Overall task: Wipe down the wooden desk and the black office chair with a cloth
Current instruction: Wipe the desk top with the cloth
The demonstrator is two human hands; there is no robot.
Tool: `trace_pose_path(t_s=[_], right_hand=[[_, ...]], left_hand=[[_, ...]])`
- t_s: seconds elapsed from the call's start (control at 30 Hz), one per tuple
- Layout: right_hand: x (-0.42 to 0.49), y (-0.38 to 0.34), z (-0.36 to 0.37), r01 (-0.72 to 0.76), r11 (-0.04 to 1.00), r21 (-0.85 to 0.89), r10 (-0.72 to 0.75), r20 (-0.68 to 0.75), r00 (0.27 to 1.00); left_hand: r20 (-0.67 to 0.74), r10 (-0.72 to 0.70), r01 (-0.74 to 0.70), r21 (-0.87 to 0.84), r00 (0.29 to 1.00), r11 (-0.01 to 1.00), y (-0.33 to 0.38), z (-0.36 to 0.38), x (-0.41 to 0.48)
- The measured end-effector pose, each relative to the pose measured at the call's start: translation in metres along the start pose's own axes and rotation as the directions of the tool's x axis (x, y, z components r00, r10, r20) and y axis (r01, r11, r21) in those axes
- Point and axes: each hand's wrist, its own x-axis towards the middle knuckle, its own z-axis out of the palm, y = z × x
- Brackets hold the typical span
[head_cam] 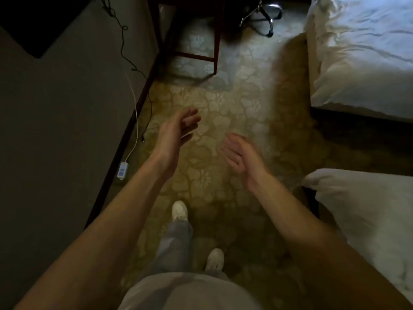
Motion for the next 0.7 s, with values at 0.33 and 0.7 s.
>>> trace_pose_path(t_s=[0.33,0.7], right_hand=[[0.116,-0.068,0.051,0.041,0.999,0.001,-0.041,-0.082,0.996],[0.219,-0.141,0.101,0.093,0.995,0.04,-0.086,-0.161,0.983]], left_hand=[[0.077,0.003,0.002,-0.063,0.997,0.998,0.057,-0.016,0.144],[0.144,-0.002,0.01,-0.054,0.99,0.998,0.11,-0.019,0.267]])
